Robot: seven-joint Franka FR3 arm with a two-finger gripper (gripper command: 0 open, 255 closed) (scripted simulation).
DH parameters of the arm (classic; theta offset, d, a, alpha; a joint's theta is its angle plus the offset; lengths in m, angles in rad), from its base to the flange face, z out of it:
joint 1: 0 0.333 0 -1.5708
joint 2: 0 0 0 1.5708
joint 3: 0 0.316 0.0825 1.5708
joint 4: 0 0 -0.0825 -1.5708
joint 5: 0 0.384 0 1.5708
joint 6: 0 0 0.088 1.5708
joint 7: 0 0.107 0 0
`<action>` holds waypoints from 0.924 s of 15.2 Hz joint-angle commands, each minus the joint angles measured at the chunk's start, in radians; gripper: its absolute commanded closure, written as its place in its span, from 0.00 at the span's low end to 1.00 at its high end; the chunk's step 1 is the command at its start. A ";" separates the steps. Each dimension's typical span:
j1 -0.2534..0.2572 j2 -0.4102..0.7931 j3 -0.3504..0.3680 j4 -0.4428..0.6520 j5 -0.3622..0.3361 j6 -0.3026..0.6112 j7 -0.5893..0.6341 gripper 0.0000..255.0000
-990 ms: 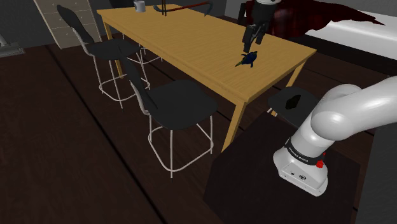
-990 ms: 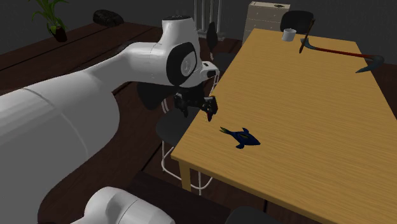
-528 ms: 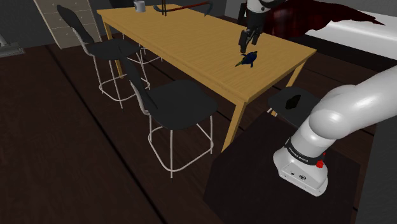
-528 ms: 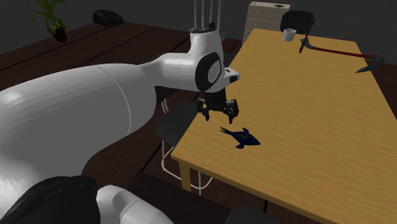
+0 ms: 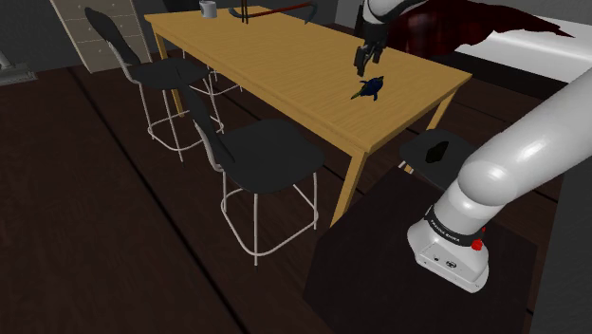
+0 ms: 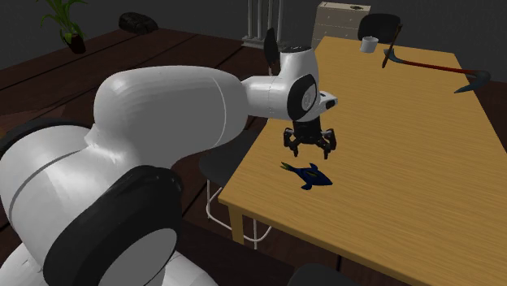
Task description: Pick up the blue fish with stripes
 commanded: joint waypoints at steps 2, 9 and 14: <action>-0.009 0.040 -0.011 0.009 -0.013 0.037 -0.005 0.00; -0.013 0.069 -0.016 -0.052 -0.027 0.124 0.018 0.00; -0.013 0.068 -0.015 -0.050 -0.026 0.121 0.018 1.00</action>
